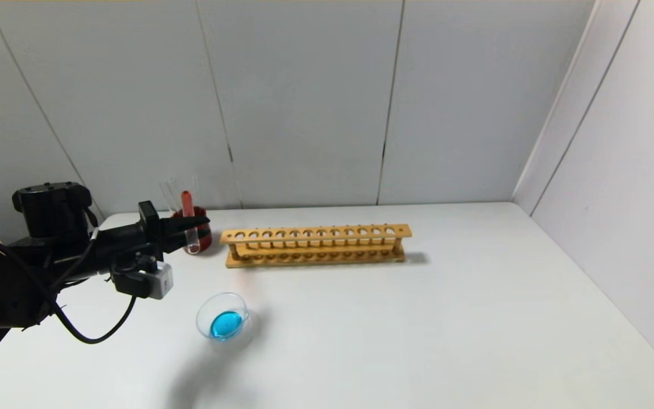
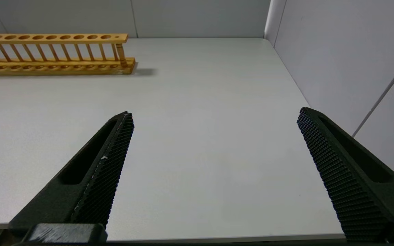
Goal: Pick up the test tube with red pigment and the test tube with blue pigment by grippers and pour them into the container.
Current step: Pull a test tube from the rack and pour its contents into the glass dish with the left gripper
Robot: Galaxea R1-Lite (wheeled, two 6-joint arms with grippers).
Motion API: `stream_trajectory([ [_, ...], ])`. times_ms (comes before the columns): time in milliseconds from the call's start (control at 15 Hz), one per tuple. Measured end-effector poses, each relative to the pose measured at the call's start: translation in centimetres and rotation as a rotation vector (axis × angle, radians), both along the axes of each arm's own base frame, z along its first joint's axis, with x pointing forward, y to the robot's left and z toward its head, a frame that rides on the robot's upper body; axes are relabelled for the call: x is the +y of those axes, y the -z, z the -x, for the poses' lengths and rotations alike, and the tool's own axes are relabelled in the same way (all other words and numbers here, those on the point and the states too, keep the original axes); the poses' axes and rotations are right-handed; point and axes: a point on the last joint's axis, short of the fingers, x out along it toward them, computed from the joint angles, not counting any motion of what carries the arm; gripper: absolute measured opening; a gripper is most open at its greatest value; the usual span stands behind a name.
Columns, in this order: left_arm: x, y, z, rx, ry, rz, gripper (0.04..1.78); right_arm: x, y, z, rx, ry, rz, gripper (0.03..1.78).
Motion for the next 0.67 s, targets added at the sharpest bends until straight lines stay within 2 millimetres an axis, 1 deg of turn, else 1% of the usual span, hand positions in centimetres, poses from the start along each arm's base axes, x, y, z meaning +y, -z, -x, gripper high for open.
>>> stream_trajectory([
  [667,0.22,0.03,0.05,-0.061,-0.007,-0.058,0.32,0.0,0.0,0.0,0.0,0.0,0.0,1.75],
])
